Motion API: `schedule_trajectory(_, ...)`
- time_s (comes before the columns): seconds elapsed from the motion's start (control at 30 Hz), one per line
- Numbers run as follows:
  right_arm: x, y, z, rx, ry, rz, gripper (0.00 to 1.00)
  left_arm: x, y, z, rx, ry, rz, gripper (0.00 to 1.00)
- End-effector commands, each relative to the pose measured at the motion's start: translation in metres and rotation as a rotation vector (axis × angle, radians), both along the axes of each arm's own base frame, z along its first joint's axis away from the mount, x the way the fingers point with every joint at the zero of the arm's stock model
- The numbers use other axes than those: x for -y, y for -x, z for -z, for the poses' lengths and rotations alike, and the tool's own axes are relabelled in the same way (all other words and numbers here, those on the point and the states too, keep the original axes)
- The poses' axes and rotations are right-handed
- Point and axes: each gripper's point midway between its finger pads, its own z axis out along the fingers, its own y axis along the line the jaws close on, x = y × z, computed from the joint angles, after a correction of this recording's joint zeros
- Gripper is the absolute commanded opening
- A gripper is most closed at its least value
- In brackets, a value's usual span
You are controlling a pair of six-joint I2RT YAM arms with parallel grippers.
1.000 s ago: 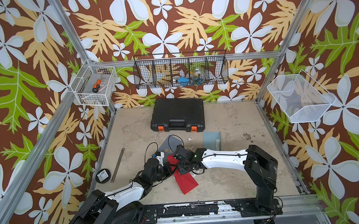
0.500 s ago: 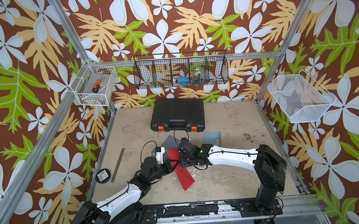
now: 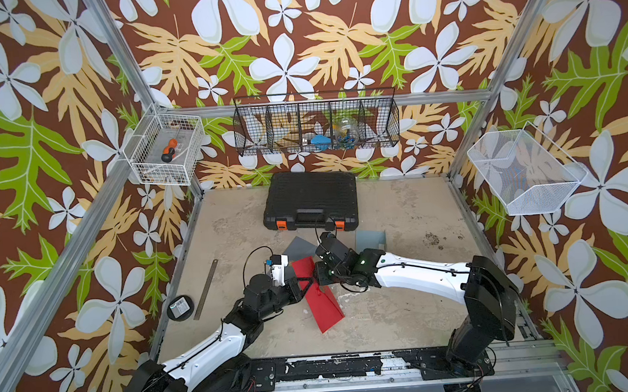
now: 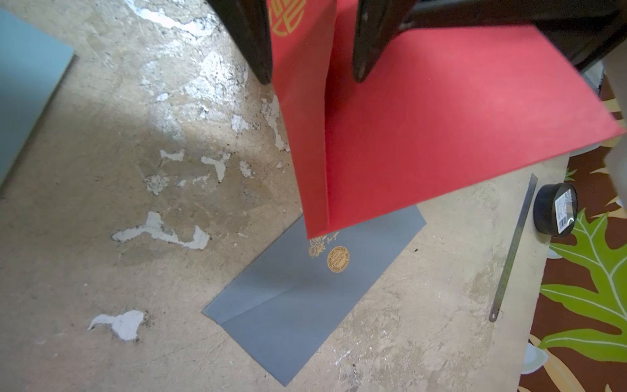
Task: Open the envelope
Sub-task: Open the envelope flap on the envelope.
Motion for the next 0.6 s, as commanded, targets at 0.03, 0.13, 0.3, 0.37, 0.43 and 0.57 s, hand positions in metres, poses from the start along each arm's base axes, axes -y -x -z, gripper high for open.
schedule_trajectory(0.03, -0.004, -0.001, 0.001, -0.003, -0.004, -0.003, 0.38, 0.011, 0.003, -0.029, 0.109, 0.053, 0.073, 0.06)
schedule_trajectory(0.13, -0.004, 0.002, 0.005, -0.017, 0.002, -0.006, 0.36, 0.011, 0.002, -0.029, 0.112, 0.053, 0.068, 0.06)
schedule_trajectory(0.3, -0.001, 0.005, 0.016, -0.001, 0.092, -0.014, 0.32, 0.01, 0.001, -0.029, 0.111, 0.051, 0.061, 0.06)
schedule_trajectory(0.37, -0.001, 0.006, 0.017, 0.017, 0.119, -0.019, 0.31, 0.01, 0.0, -0.03, 0.112, 0.05, 0.057, 0.06)
schedule_trajectory(0.43, 0.002, 0.005, 0.018, 0.03, 0.151, -0.015, 0.3, 0.01, 0.0, -0.029, 0.106, 0.047, 0.055, 0.06)
schedule_trajectory(0.57, 0.016, 0.0, 0.02, 0.065, 0.207, 0.013, 0.27, 0.008, 0.0, -0.025, 0.098, 0.032, 0.049, 0.06)
